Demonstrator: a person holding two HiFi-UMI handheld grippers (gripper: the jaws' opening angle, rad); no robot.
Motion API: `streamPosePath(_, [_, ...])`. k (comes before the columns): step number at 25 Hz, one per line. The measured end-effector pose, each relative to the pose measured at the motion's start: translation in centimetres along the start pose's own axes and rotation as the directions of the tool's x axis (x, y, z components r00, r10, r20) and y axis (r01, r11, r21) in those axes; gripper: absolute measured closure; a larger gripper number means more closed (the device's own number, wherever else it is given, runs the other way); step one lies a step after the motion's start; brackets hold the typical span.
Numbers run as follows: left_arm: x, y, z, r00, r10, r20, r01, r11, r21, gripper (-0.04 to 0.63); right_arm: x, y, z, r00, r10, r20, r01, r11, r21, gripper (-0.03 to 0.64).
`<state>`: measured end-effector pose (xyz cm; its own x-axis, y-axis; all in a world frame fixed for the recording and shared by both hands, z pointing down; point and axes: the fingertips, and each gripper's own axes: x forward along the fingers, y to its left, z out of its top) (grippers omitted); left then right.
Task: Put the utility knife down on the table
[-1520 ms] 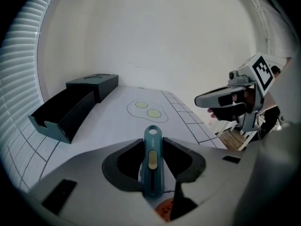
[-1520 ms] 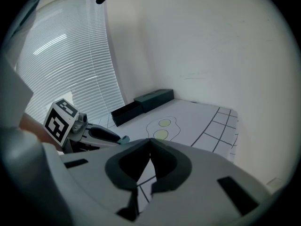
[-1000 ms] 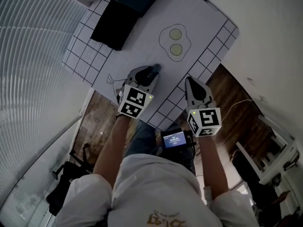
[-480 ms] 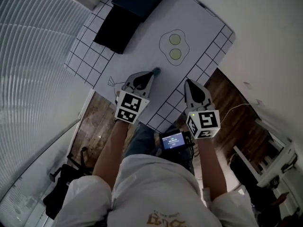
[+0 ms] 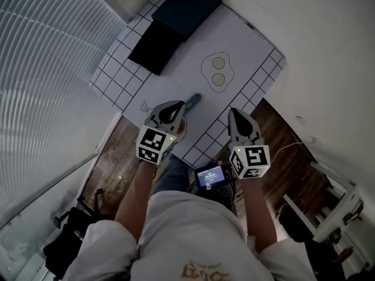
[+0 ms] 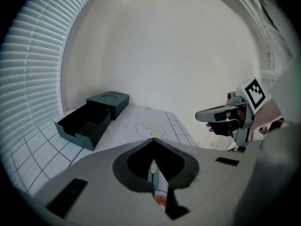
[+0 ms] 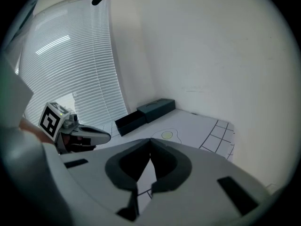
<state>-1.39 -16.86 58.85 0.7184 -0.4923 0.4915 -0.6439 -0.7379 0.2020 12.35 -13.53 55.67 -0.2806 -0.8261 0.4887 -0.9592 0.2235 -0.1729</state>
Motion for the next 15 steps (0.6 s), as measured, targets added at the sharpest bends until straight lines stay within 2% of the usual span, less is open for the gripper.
streamPosePath(6, [-3.0, 0.6, 2.4, 0.996, 0.046, 0.07, -0.045, 0.999, -0.026, 0.588, -0.7, 1.1, 2.1, 0.999, 0.009, 0.036, -0.008, 1.0, -0.029, 0.609])
streamPosePath(15, [-7.6, 1.1, 6.8, 0.974, 0.12, 0.191, -0.123, 0.992, 0.004, 0.588, -2.7, 2.3, 4.9, 0.995, 0.018, 0.097, -0.013, 0.998, -0.056, 0.609])
